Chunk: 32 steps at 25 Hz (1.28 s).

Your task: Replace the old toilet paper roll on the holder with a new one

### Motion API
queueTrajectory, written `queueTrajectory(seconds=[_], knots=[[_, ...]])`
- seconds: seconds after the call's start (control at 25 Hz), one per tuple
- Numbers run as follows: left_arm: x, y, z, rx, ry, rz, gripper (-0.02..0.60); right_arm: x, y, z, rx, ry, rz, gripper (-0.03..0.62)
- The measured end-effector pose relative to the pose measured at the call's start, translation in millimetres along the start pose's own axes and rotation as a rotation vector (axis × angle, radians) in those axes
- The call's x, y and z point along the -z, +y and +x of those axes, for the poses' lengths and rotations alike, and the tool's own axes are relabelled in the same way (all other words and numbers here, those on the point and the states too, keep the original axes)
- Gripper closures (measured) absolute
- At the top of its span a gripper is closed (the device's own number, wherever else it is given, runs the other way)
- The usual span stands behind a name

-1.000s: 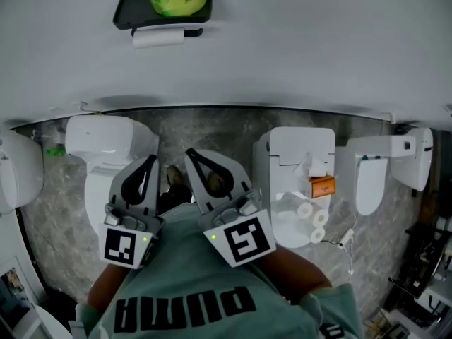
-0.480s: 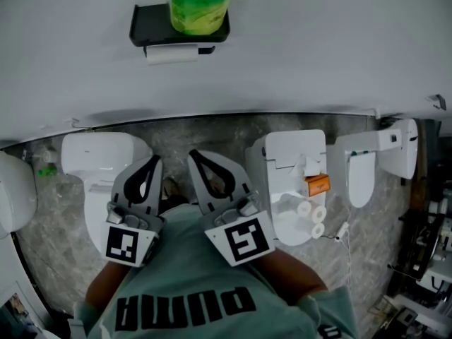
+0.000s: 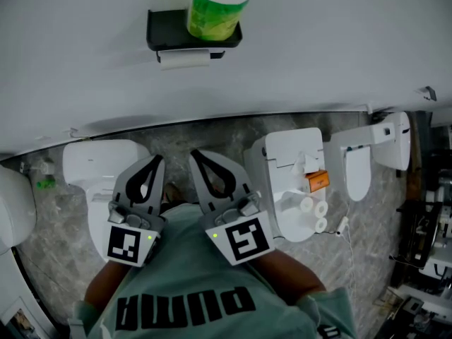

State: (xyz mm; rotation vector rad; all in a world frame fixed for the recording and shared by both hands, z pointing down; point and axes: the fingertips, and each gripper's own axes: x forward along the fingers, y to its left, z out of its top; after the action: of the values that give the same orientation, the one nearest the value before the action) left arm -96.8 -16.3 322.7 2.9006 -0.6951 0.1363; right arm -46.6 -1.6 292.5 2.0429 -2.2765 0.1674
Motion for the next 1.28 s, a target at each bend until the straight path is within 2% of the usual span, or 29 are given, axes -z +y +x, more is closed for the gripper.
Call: queueTrajectory(seconds=[0.24,0.64,0.88,1.28], knots=[[0,13,-16,-0.003,-0.015,-0.008,0.577,-2,17,6,0.010,-0.008,-0.003,0.591],[9,28,-29,-0.047,-0.008,-0.040,0.577,7,36,14,-0.025,0.016,0.000,0.590],[11,29,-16,-0.092,0.021,-0.012,0.577,13,19,22,-0.065,0.010,0.041,0.591],[-6,30,26,-0.174,0.033,0.034,0.577,8,-25,39,-0.141,-0.026,0.105,0.591]])
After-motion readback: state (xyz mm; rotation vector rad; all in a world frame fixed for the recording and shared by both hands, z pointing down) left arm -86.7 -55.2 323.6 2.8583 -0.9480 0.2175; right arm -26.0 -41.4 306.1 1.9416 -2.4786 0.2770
